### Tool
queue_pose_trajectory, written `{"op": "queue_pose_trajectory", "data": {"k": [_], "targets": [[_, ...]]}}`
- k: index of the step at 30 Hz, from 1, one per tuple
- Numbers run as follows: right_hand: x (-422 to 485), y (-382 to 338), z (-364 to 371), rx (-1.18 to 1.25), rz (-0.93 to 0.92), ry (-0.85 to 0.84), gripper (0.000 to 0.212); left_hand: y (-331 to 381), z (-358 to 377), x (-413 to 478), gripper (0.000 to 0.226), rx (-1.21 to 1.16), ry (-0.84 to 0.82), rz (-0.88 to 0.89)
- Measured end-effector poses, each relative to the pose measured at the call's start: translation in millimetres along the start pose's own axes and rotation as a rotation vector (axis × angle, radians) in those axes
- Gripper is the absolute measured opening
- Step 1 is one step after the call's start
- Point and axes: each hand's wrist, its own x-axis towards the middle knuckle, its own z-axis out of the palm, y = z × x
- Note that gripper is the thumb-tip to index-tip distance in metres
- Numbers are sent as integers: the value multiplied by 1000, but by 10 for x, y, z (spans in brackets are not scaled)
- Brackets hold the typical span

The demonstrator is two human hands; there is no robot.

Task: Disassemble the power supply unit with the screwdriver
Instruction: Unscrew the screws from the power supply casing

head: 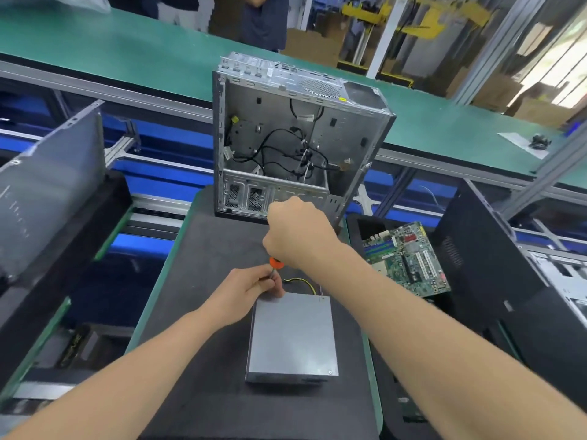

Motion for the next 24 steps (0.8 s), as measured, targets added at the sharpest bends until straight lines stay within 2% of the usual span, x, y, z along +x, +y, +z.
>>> {"op": "queue_pose_trajectory", "data": {"k": [8, 11, 13, 15, 17, 19, 21, 24], "targets": [[161, 242, -110, -176, -581, -98, 17, -42, -30, 23, 30, 2, -12, -12], [201, 268, -108, -227, -720, -110, 15, -79, -15, 28, 34, 19, 5, 10], [210, 306, -112, -242, -751, -84, 17, -95, 0, 45, 37, 61, 26, 31], [158, 328, -122, -216, -716, -60, 19, -99, 19, 51, 38, 105, 35, 54], [58, 267, -111, -95, -591, -24, 19, -97, 29, 38, 36, 102, 47, 64], [-34, 118, -65, 48, -356, 70, 18, -104, 37, 17, 41, 87, 76, 53], [-97, -47, 11, 54, -95, 176, 26, -82, 54, -5, 44, 94, 95, 46], [-133, -164, 93, 98, 189, 140, 41, -38, 59, -19, 58, 156, 112, 66]]}}
